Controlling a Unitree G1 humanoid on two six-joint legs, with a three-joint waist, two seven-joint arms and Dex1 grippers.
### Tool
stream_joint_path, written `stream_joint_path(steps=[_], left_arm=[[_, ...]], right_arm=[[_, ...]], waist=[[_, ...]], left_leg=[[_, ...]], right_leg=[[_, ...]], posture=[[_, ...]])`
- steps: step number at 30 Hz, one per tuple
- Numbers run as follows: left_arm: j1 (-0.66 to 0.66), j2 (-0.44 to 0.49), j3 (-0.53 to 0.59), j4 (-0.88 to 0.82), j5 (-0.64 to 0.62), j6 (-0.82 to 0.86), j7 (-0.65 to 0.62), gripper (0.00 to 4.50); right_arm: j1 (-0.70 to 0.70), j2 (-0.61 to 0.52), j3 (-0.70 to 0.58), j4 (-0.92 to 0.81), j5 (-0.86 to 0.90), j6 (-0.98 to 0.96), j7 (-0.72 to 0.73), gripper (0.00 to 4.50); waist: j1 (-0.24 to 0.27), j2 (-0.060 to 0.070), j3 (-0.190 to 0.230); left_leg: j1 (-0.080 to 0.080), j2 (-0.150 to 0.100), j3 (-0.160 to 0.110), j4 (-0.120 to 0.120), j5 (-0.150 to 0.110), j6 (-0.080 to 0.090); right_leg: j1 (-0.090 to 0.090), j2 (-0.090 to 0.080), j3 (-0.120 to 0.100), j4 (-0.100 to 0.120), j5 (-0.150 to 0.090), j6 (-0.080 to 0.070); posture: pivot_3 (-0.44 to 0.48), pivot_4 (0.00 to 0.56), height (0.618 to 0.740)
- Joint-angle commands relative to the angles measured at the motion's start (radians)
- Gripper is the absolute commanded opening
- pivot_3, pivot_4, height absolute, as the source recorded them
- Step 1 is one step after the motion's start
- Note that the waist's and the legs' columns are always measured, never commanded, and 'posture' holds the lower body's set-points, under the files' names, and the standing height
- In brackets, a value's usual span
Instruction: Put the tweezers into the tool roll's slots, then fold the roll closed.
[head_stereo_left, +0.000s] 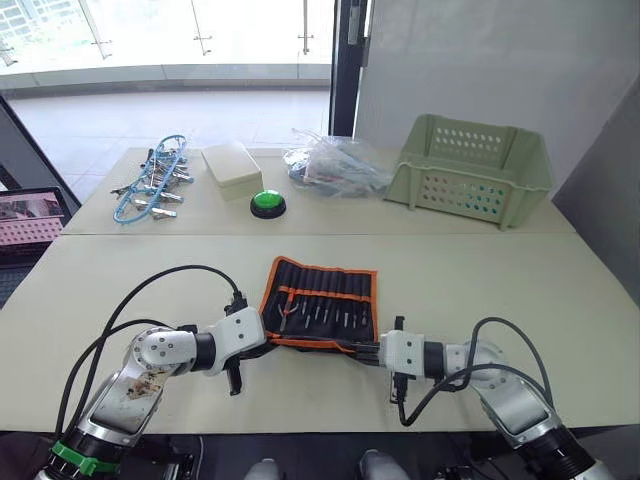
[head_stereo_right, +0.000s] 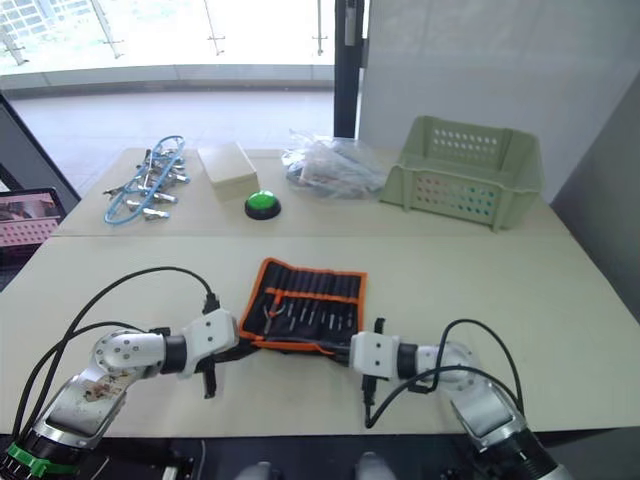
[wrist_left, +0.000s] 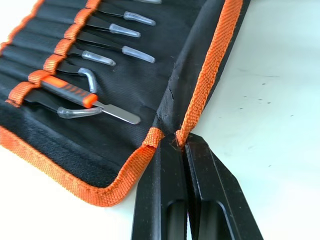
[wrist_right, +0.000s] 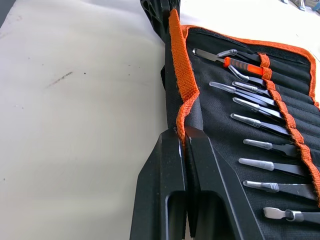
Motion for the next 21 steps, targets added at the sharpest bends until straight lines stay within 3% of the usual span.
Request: stream_joint_path(steps=[1, 9, 18, 19, 21], left_arm=[[-0.062, -0.004, 0.067, 0.056, -0.034, 0.06, 0.045, 0.02], [-0.256, -0.089, 0.026, 0.164, -0.088, 0.235, 0.101, 0.02], [-0.276, -0.126, 0.013, 0.21, -0.106, 0.315, 0.156, 0.02], [-0.274, -0.136, 0.036, 0.204, -0.121, 0.324, 0.171, 0.3], [-0.27, -0.142, 0.071, 0.191, -0.135, 0.316, 0.194, 0.95]], right_arm=[[-0.051, 0.005, -0.044, 0.04, 0.011, 0.037, 0.0, 0.0], [-0.177, 0.056, -0.04, 0.212, -0.049, 0.063, -0.05, 0.0], [-0.255, 0.111, -0.069, 0.315, -0.064, 0.096, -0.13, 0.0], [-0.258, 0.12, -0.085, 0.321, -0.057, 0.087, -0.146, 0.0], [-0.265, 0.127, -0.109, 0.327, -0.055, 0.059, -0.168, 0.61]], waist=[[0.002, 0.0, 0.0], [0.003, 0.0, 0.0], [0.0, 0.0, 0.0], [0.0, 0.0, 0.0], [0.0, 0.0, 0.0]], left_leg=[[0.0, 0.0, 0.0, 0.0, 0.0, 0.0], [-0.001, -0.001, 0.0, 0.0, 0.0, 0.0], [-0.001, 0.0, 0.0, 0.0, 0.0, 0.0], [-0.001, 0.0, 0.0, 0.0, 0.0, 0.0], [-0.001, 0.0, 0.0, 0.0, 0.0, 0.0]], right_leg=[[0.0, 0.0, 0.0, 0.0, 0.0, 0.0], [-0.001, 0.0, -0.001, 0.001, 0.0, 0.0], [-0.003, 0.0, 0.0, 0.002, 0.0, 0.0], [-0.003, 0.0, 0.0, 0.002, 0.0, 0.0], [-0.003, 0.0, 0.0, 0.002, 0.0, 0.0]], posture=[[0.0, 0.15, 0.74], [0.0, 0.15, 0.74], [0.0, 0.15, 0.74], [0.0, 0.15, 0.74], [0.0, 0.15, 0.74]])
